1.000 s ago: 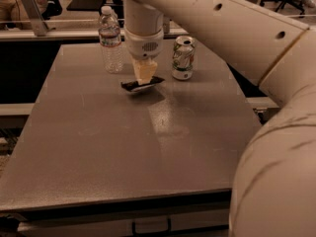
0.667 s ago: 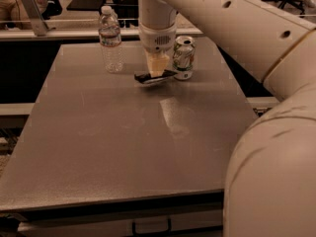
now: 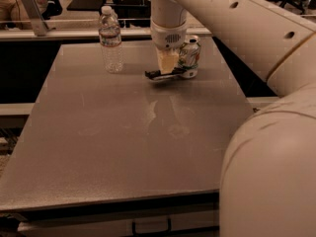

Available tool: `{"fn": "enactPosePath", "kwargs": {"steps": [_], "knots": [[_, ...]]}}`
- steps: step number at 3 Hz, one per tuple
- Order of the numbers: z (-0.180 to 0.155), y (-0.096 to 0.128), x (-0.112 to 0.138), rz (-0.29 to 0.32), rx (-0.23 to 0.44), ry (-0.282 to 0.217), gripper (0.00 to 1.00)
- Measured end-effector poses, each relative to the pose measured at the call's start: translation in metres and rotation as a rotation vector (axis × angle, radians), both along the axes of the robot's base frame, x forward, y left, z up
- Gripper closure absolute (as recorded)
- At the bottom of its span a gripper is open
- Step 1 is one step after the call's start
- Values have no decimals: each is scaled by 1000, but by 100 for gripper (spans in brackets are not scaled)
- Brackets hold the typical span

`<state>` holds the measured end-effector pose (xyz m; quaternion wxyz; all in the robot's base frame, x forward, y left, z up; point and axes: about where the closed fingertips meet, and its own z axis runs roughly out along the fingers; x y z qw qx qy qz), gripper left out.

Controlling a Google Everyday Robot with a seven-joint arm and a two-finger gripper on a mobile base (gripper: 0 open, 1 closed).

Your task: Move rxbar chocolate near 7up can

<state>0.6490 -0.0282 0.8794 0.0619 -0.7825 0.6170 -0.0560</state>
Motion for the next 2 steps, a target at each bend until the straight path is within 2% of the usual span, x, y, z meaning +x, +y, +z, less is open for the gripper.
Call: {"fn": "enactPosePath", "kwargs": {"steps": [2], "knots": [[2,15,0,16,27,2,13]]}}
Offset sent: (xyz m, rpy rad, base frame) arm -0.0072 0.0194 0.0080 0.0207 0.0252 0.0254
